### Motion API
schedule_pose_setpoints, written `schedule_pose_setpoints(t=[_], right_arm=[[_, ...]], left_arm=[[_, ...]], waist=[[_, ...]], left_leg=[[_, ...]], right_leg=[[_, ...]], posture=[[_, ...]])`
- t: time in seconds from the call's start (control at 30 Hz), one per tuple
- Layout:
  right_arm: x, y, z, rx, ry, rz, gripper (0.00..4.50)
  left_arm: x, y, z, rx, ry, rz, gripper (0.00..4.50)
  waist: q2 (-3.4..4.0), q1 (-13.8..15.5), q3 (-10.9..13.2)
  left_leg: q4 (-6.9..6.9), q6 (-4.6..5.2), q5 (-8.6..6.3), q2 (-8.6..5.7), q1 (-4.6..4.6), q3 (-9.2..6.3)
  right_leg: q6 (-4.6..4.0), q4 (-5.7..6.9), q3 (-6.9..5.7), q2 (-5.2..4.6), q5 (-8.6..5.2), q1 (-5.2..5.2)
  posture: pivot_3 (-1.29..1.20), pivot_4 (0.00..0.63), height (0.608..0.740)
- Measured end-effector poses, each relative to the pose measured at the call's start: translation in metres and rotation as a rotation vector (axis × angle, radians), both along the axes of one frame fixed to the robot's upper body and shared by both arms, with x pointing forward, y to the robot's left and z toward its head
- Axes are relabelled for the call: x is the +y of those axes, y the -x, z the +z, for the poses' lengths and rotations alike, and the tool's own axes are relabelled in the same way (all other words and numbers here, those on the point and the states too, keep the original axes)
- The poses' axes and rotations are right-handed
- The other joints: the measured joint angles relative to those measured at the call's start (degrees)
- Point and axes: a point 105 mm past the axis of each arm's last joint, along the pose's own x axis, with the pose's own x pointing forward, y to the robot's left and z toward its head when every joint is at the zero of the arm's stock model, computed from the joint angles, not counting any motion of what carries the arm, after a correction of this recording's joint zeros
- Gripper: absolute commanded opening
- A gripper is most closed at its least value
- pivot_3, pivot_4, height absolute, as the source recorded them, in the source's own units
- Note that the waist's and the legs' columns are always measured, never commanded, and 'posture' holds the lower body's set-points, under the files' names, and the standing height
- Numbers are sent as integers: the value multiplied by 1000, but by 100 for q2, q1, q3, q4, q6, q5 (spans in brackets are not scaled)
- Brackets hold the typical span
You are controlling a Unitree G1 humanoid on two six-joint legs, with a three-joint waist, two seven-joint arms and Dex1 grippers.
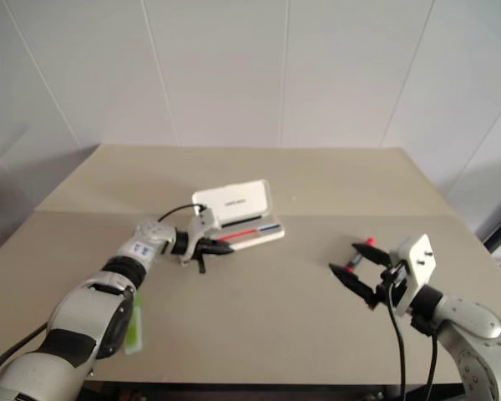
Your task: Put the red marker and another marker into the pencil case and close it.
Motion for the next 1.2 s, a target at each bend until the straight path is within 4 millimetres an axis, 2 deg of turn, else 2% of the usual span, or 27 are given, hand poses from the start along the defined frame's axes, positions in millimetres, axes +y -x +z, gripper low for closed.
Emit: schedule_pose_setpoints(t=[0.2, 0.3, 0.5, 0.7, 0.87, 1.07, 1.2], right_arm=[[-1, -2, 2, 3, 14, 33, 4500], [-3, -3, 2, 13, 20, 45, 4500], [-8, -2, 2, 31, 53, 64, 4500], [-12, 0, 1, 50, 66, 77, 4500], [-14, 0, 0, 56, 64, 76, 4500], [-14, 1, -1, 61, 60, 74, 4500], [-15, 1, -2, 65, 59, 72, 4500]], left_arm=[[2, 8, 18, -27, 29, -92, 30], [-1, 21, 23, -79, 39, -184, 30], [3, 59, 8, -134, -16, -308, 30], [-8, 88, 0, -122, -4, -341, 30], [-17, 113, -15, -96, -13, -356, 30], [-11, 125, -29, -85, -53, -331, 30], [0, 125, -33, -80, -91, -295, 30]], waist=[[-2, 8, 1], [-1, 4, 1], [0, 7, 1], [0, 14, 1], [0, 2, 1], [0, 5, 1], [0, 6, 1]], left_leg=[[-2, 0, 0, 0, -3, -1], [-5, 0, 0, 2, -2, -1], [-1, 0, 0, 6, 1, -1], [11, 0, 0, 4, 3, -1], [7, 0, 0, 6, 5, -1], [9, 0, 0, 6, 11, 2], [8, 0, 0, 6, 11, 3]], right_leg=[[0, -2, 0, -2, 0, 0], [0, -1, 1, -2, 0, -1], [-3, 7, 3, -1, -2, -1], [-3, 7, 4, -2, 0, 8], [-4, 7, 4, -1, -1, 6], [-9, 4, 4, -1, -2, 10], [-11, 3, 4, -1, -3, 10]], posture=[[0, 150, 740], [0, 150, 740], [0, 150, 740], [0, 150, 740], [0, 150, 740], [0, 150, 740], [0, 150, 740]])
